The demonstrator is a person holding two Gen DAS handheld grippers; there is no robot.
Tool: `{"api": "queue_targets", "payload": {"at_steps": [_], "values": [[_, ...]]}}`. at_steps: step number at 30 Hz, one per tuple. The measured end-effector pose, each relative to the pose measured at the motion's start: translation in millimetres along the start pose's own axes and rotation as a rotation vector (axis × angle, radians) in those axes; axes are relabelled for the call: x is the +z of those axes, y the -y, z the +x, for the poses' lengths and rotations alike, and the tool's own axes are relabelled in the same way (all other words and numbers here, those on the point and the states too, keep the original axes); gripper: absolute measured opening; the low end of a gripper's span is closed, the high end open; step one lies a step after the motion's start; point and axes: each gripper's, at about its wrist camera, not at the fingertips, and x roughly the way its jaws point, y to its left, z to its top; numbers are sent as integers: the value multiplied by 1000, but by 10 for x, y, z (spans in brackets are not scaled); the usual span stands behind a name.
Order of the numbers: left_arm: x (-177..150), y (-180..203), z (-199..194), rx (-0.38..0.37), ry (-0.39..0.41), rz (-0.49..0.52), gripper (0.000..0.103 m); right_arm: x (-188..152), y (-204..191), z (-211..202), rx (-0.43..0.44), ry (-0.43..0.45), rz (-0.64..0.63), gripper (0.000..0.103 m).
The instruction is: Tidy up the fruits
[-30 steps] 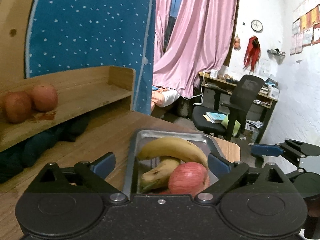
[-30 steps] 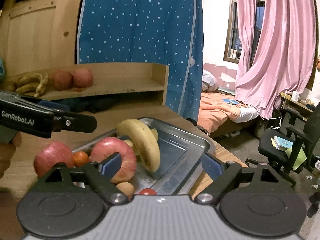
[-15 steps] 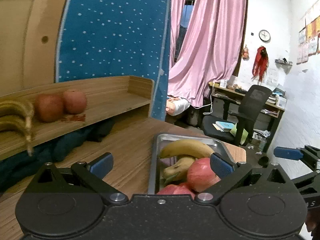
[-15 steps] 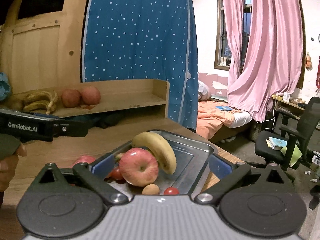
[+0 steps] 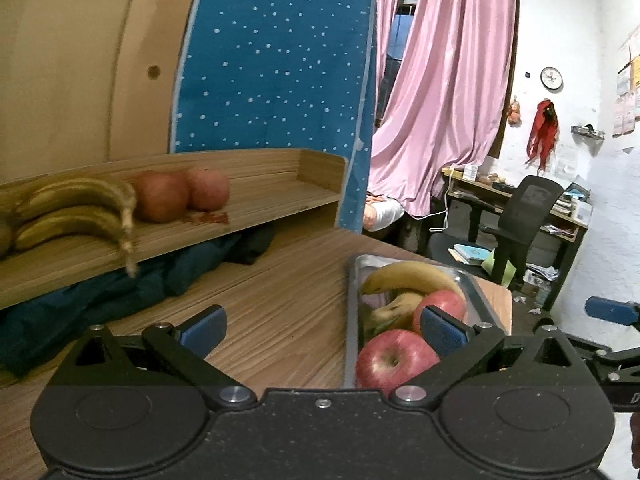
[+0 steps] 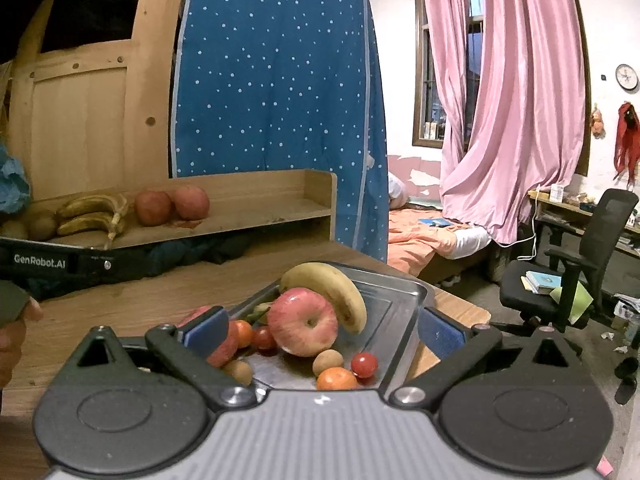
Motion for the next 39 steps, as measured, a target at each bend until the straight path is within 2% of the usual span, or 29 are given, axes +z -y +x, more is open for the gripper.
{"api": "queue_targets", "payload": {"at_steps": [8, 17, 28, 39], "values": [[-203, -120, -253, 16, -22, 14, 102, -119, -210, -245, -36, 23, 18, 103], [-338, -171, -463, 25, -11, 30, 102, -273, -369, -450, -78, 30, 76, 103], [-500, -114, -467, 48, -46, 77, 102, -564, -375, -544, -133, -23, 130, 103], [-566, -86, -515, 53, -48, 86, 102, -660, -424, -621, -134, -34, 167, 103]]}}
